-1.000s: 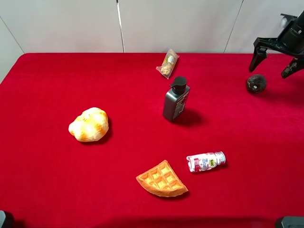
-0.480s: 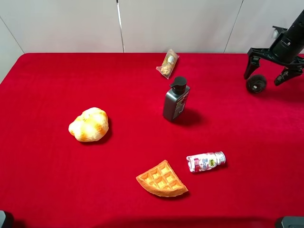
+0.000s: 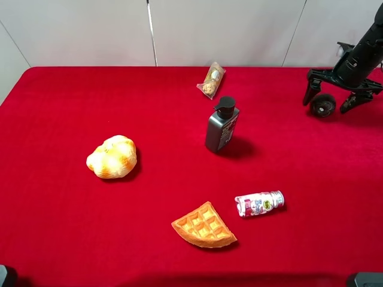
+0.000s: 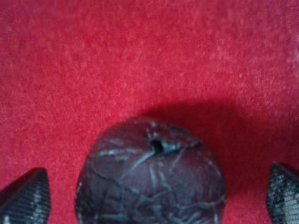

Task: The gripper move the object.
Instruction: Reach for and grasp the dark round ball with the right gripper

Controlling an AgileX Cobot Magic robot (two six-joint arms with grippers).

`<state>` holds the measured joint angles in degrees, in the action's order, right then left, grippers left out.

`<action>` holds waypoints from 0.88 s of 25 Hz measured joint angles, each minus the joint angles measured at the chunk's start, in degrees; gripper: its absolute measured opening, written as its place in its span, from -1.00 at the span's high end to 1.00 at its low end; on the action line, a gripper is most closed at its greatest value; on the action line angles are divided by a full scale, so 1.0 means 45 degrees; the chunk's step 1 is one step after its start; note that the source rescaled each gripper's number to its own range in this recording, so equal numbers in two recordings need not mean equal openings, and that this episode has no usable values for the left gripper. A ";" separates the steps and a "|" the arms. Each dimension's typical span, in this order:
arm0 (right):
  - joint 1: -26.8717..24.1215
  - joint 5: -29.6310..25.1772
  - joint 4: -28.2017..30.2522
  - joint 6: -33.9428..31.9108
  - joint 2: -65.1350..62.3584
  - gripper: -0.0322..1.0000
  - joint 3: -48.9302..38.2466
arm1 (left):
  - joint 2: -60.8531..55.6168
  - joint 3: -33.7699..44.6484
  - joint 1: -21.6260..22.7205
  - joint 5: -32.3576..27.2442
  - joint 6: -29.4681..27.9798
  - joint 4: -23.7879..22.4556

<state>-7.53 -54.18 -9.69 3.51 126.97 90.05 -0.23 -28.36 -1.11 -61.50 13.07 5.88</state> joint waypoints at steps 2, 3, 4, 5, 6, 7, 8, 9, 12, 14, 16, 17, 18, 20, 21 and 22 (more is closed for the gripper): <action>0.0000 0.0092 0.0000 0.0000 0.0024 -1.00 0.0000 | 0.0000 0.0000 0.0000 0.0000 0.0000 0.0000; 0.0000 0.0122 0.0000 0.0000 0.0024 -1.00 0.0000 | 0.0000 0.0000 0.0000 0.0000 0.0000 0.0000; 0.0000 0.0170 0.0000 0.0000 0.0024 -1.00 0.0000 | 0.0000 0.0000 0.0000 0.0000 0.0000 0.0000; 0.0000 0.0200 0.0000 0.0000 0.0024 -1.00 0.0000 | 0.0000 0.0000 0.0000 0.0000 0.0000 0.0000; 0.0000 0.0234 0.0000 0.0000 0.0024 -1.00 0.0000 | 0.0000 0.0000 0.0000 0.0000 0.0000 0.0000; 0.0000 0.0277 0.0000 0.0000 0.0024 -1.00 0.0000 | 0.0000 0.0000 0.0000 0.0000 0.0000 0.0000; 0.0000 0.0289 0.0000 0.0000 0.0024 -1.00 0.0000 | 0.0000 0.0000 0.0000 0.0000 0.0000 0.0000; 0.0000 0.0319 0.0000 0.0000 0.0024 -1.00 0.0000 | 0.0000 0.0000 0.0000 0.0000 0.0000 0.0000; 0.0000 0.0477 0.0000 0.0000 0.0024 -1.00 0.0000 | 0.0000 0.0000 0.0000 0.0000 0.0000 0.0000; 0.0000 0.0589 0.0000 0.0000 0.0024 -1.00 0.0000 | 0.0000 0.0000 0.0000 0.0000 0.0000 0.0000; 0.0000 0.0646 0.0000 0.0000 0.0024 -1.00 0.0000 | 0.0000 0.0000 0.0000 0.0000 0.0000 0.0000; 0.0000 0.0656 0.0000 0.0000 0.0024 -1.00 0.0000 | 0.0000 0.0000 0.0000 0.0000 0.0000 0.0000; 0.0000 0.0660 0.0000 0.0000 0.0024 -1.00 0.0000 | 0.0000 0.0000 0.0000 0.0000 0.0000 0.0000; 0.0000 0.0697 0.0000 0.0000 0.0024 -1.00 0.0000 | 0.0000 0.0000 0.0000 0.0000 0.0000 0.0000; 0.0000 0.0711 0.0000 0.0000 0.0024 -1.00 0.0000 | 0.0000 0.0000 0.0000 0.0000 0.0000 0.0000; 0.0000 0.0725 0.0000 0.0000 0.0024 -1.00 0.0000 | 0.0000 0.0000 0.0000 0.0000 0.0000 0.0000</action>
<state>-7.53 -50.92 -9.69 3.51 127.08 90.05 -0.23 -28.36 -1.11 -61.50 13.07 5.88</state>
